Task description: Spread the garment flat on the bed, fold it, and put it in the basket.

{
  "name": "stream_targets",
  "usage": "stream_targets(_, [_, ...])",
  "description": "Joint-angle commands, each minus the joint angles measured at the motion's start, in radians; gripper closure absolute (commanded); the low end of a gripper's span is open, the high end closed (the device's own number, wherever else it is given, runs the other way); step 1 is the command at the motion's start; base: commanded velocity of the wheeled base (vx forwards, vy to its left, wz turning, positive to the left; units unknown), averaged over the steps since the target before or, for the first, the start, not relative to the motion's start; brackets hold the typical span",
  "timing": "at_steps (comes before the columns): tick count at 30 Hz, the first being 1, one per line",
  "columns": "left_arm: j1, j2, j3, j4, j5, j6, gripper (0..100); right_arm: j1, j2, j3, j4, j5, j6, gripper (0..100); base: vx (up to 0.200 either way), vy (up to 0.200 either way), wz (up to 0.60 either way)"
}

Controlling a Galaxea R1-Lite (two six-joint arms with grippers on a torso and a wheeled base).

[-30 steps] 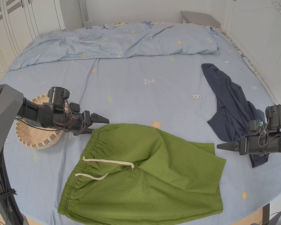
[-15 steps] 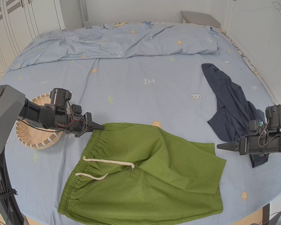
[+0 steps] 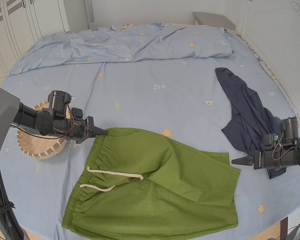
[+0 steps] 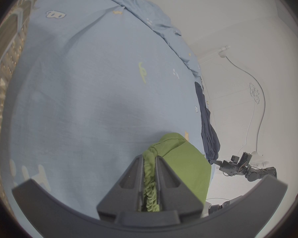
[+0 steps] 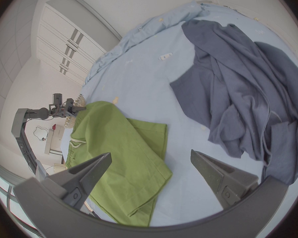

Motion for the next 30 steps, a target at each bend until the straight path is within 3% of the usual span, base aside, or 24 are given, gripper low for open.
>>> stream_targets(1, [0.0,-0.016,0.004,-0.001,0.0,0.0,100,-0.015,0.087,0.019,-0.003,-0.009,-0.007,0,0.0,0.0,0.0])
stream_targets(14, [0.0,-0.018,0.004,-0.001,0.0,0.0,100,0.017,0.157,0.067,-0.127,-0.002,0.004,0,0.0,0.0,0.0])
stream_targets(28, [0.0,-0.018,0.004,-0.001,0.0,0.0,100,0.022,0.16,0.08,-0.15,-0.002,0.004,0,0.0,0.0,0.0])
stream_targets(29, [0.0,-0.018,0.004,-0.001,0.0,0.0,100,0.022,0.16,0.08,-0.15,-0.002,0.004,100,0.0,0.0,0.0])
stream_targets(30, [0.002,-0.018,0.002,-0.001,0.0,0.0,100,0.022,0.159,0.08,-0.15,0.0,0.004,100,0.0,0.0,0.0])
